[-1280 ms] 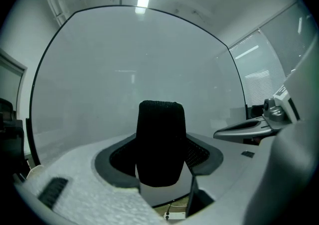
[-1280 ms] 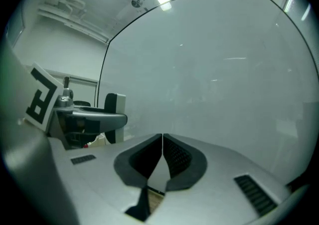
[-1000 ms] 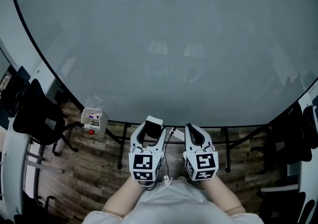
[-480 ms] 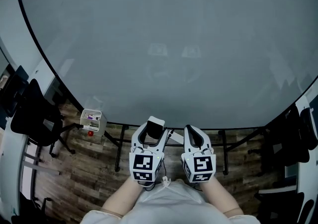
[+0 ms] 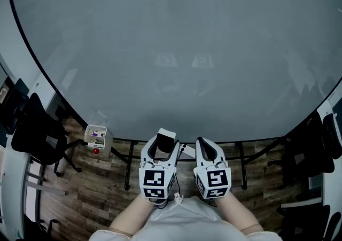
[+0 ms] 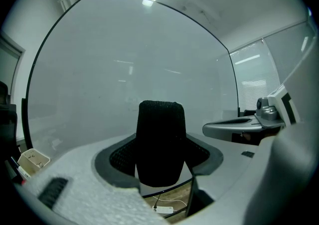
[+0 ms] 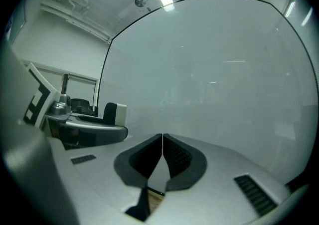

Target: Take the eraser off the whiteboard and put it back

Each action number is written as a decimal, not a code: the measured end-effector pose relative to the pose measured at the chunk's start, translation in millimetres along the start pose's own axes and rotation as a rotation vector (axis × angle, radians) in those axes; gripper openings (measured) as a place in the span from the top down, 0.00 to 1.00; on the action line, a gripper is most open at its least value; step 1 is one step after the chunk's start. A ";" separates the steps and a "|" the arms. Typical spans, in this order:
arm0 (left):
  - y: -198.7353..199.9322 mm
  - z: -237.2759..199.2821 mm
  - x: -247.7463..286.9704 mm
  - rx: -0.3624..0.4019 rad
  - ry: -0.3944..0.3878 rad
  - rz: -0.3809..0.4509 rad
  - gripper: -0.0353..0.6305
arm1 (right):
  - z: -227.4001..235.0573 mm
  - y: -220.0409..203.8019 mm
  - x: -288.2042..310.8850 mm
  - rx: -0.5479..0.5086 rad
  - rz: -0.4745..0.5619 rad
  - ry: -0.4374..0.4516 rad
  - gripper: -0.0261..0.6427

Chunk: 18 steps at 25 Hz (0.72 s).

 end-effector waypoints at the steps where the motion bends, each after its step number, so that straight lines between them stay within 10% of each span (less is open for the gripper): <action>1: 1.5 0.2 2.0 -0.003 0.002 0.000 0.54 | 0.6 -0.4 0.3 -0.001 -0.001 0.004 0.92; 18: 84.4 -10.4 51.1 0.068 0.111 0.118 0.54 | 31.5 2.1 9.5 0.018 -0.015 0.016 0.92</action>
Point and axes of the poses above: the fingertips, and each gripper's own axes: x forward along the fingers, z to its right, y out of its top, the point moved 2 cm from there along -x, backward along the fingers, and after that the axes turned 4 degrees about x, right-handed, at the moved point
